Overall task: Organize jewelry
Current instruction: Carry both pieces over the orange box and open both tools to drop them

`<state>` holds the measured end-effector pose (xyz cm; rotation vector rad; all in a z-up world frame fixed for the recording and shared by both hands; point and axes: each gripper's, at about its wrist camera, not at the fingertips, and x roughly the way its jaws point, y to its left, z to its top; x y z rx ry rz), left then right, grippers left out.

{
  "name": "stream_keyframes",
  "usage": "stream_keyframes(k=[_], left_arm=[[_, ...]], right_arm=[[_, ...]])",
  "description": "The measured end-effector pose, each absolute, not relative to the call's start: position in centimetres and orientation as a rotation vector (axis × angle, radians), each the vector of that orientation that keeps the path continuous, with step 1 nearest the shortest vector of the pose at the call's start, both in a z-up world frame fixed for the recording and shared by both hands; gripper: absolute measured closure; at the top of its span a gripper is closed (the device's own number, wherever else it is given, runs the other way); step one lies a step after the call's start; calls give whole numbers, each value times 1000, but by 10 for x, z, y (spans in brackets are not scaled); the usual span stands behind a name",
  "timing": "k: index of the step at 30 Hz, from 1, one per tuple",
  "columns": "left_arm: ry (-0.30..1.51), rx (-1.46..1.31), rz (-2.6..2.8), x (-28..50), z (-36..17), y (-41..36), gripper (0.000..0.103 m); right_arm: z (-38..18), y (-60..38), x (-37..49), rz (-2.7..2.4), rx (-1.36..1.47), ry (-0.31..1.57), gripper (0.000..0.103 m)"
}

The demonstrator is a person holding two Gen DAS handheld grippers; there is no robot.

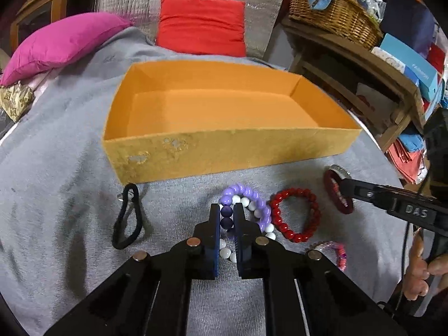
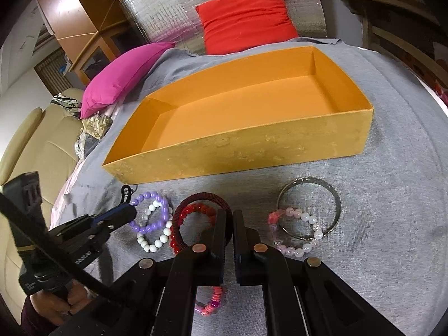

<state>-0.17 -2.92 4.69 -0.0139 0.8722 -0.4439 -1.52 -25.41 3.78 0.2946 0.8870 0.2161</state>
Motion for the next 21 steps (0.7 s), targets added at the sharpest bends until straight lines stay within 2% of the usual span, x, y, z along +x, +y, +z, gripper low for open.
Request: stream_keyframes(k=[12, 17, 21], left_arm=[[703, -42, -498, -20, 106, -22, 94], [630, -74, -493, -6, 137, -24, 94], [592, -43, -441, 26, 157, -38, 94]], right_arm=[[70, -245, -12, 239, 299, 739, 98], [95, -256, 1, 207, 340, 624, 98], [100, -262, 25, 147, 349, 620, 98]])
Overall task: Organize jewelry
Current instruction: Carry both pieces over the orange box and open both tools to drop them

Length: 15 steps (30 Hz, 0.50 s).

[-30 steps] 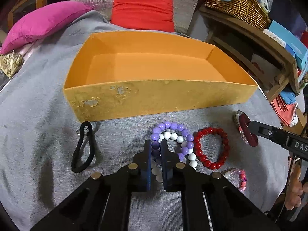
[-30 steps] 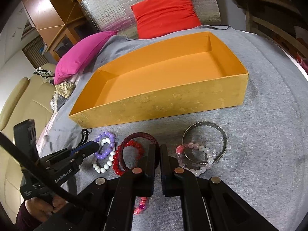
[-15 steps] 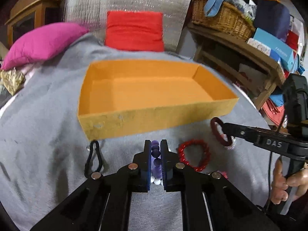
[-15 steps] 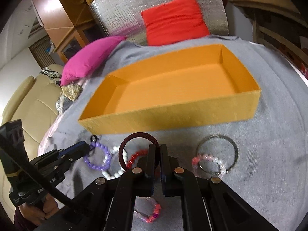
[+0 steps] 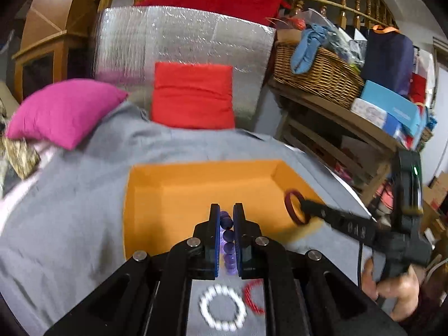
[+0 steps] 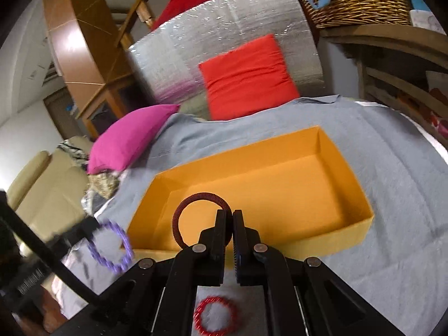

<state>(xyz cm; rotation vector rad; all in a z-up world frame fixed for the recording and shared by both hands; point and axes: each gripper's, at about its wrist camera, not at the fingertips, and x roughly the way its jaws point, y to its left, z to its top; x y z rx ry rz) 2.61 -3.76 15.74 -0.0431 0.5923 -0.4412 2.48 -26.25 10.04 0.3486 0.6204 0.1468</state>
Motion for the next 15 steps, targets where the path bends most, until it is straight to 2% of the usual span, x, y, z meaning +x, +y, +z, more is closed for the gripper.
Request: stream_keyframes(k=[4, 9, 15], left_arm=[[596, -1, -360, 60, 153, -47, 94], [722, -51, -337, 92, 112, -43, 94], [781, -31, -323, 102, 93, -51, 94]], right_arm=[[99, -269, 50, 96, 358, 638, 98], [81, -275, 80, 47, 348, 698, 98], [72, -267, 88, 58, 326, 736, 95]])
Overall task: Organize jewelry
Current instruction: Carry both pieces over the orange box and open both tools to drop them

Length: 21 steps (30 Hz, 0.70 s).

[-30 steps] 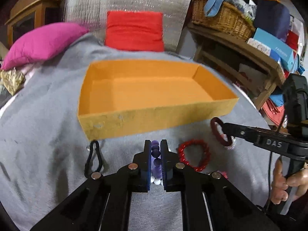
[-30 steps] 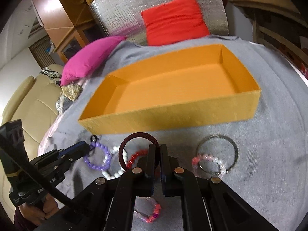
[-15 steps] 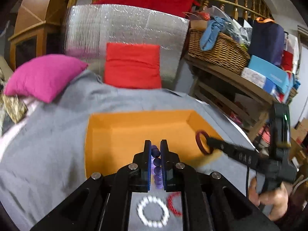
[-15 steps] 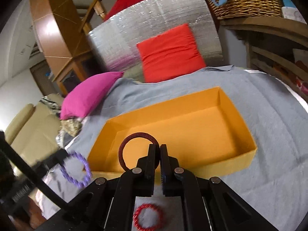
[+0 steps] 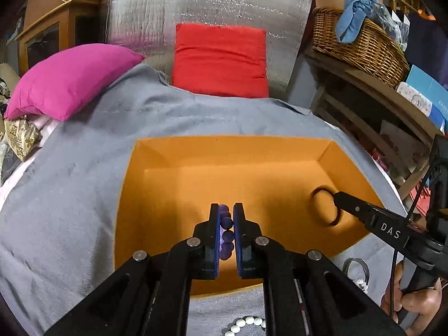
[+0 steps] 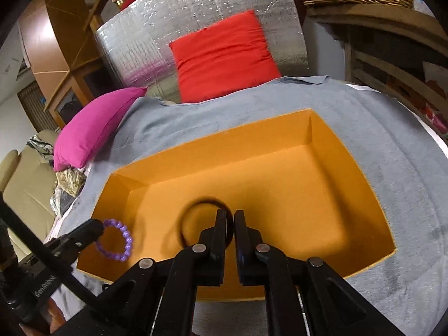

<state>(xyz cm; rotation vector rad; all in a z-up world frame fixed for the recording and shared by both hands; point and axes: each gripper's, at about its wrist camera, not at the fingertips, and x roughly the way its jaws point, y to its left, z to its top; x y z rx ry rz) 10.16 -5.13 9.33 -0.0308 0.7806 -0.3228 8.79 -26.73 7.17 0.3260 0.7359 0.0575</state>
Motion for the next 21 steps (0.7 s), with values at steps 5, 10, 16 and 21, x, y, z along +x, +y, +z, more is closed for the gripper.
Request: stream_keyframes(k=[5, 10, 16, 21], left_arm=[[810, -35, -310, 103, 88, -50, 93], [808, -36, -313, 99, 91, -47, 78], [783, -23, -313, 88, 99, -44, 71], [759, 8, -313, 67, 109, -41, 63]], right_arm=[[70, -265, 87, 53, 316, 740, 95], [73, -272, 82, 43, 334, 727, 95], [81, -273, 72, 60, 332, 696, 95], [90, -274, 54, 90, 332, 677, 95]])
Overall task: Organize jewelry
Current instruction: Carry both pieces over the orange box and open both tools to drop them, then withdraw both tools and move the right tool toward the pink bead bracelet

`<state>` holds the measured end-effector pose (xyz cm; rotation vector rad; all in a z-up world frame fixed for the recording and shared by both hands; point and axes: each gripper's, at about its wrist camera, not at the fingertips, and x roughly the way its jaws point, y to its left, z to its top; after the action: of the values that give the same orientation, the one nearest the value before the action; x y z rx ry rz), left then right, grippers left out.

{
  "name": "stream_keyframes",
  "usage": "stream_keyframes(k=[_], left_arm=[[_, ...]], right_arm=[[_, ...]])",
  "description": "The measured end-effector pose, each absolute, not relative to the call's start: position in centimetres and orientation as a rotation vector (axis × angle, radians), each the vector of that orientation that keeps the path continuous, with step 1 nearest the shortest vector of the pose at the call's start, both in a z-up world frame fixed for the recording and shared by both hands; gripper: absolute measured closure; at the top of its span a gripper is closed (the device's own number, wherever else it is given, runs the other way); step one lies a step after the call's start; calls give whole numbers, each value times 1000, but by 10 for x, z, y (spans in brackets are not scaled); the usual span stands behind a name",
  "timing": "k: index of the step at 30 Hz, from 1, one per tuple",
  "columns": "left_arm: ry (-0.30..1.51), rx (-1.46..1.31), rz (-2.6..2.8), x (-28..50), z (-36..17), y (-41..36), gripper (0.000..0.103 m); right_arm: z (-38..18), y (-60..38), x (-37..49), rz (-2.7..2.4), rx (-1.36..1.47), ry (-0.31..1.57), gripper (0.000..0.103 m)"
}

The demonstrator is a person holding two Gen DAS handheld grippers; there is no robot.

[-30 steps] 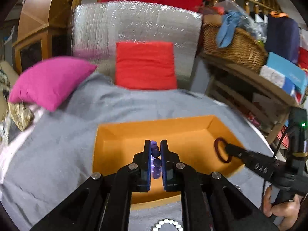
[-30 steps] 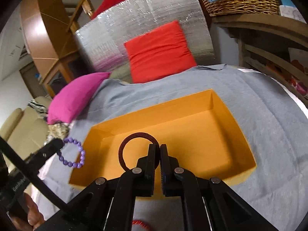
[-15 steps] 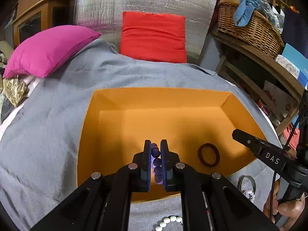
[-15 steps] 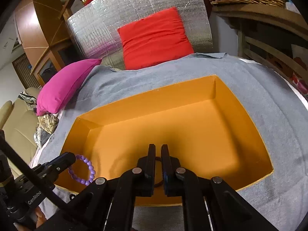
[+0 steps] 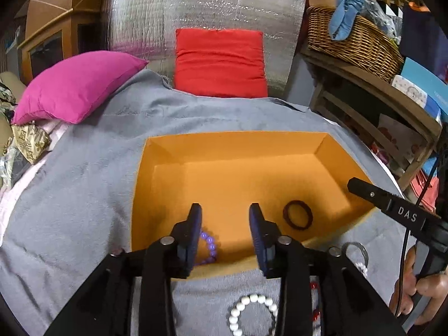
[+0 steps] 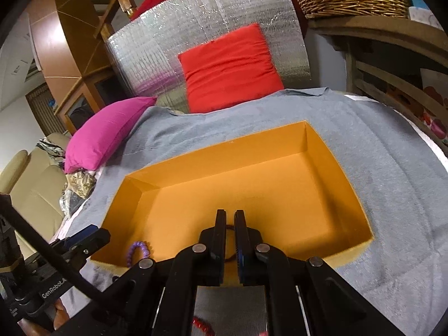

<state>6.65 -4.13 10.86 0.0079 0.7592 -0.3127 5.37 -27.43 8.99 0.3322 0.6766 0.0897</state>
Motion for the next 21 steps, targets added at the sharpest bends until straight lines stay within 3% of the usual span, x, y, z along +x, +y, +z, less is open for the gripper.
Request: stream_keyframes(k=[6, 8, 21], left_arm=[[736, 18, -313, 28, 116, -30, 53], [733, 15, -306, 14, 113, -24, 50], [832, 54, -324, -62, 72, -8, 49]], right_arm=[[98, -273, 23, 125, 323, 672, 93], [98, -273, 12, 131, 326, 681, 84], [67, -280, -69, 159, 359, 777, 80]])
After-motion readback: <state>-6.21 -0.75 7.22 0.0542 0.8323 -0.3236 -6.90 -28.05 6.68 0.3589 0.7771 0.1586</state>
